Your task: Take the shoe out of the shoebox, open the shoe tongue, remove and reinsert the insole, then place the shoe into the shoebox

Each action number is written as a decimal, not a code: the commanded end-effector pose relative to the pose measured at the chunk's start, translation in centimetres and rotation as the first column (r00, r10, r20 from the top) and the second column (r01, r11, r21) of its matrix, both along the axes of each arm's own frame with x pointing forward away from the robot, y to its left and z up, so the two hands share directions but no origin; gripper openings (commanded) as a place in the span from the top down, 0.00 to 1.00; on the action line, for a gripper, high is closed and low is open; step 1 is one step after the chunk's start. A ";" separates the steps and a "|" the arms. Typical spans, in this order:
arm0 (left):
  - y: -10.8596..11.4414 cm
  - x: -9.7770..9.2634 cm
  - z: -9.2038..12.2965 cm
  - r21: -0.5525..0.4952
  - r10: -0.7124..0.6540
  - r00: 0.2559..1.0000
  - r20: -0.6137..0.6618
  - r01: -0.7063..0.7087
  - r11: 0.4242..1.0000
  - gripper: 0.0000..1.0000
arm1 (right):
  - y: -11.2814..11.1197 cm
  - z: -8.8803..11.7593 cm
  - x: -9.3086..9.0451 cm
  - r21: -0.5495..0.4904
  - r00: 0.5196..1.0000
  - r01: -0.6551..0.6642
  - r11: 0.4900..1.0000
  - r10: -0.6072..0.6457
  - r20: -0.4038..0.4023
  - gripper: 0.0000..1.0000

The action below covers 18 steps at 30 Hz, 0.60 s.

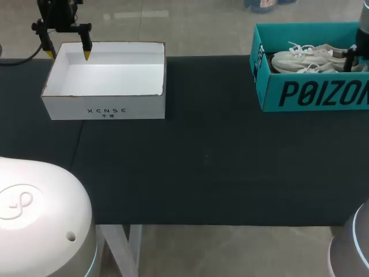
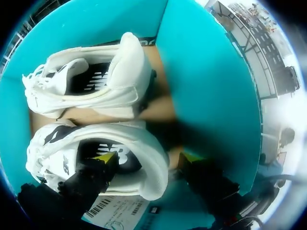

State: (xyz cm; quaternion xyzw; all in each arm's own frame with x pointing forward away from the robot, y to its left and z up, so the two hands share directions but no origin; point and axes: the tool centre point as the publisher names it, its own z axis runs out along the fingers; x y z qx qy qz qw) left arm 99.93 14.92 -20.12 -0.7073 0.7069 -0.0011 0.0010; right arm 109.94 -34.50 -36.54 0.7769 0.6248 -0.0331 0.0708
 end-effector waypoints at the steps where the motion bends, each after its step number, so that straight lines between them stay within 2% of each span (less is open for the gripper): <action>1: 0.0 0.0 0.1 0.000 0.000 1.000 -0.001 0.000 1.000 0.00 | 0.2 -0.4 0.1 -0.036 1.000 0.014 0.999 -0.014 -0.007 0.69; 4: 0.0 0.0 0.1 0.000 0.000 1.000 -0.001 0.000 1.000 0.00 | -0.3 -0.7 -0.1 -0.083 0.999 0.030 0.996 -0.031 -0.012 1.00; 10: 0.0 0.0 0.1 0.000 0.000 1.000 -0.001 0.000 1.000 0.00 | -0.9 -0.4 -0.7 -0.122 0.999 0.034 0.992 -0.036 -0.011 1.00; 18: 0.0 0.0 0.1 0.000 0.000 1.000 -0.001 0.000 1.000 0.00 | -1.1 2.6 -1.5 -0.137 0.999 0.039 0.990 -0.034 0.040 1.00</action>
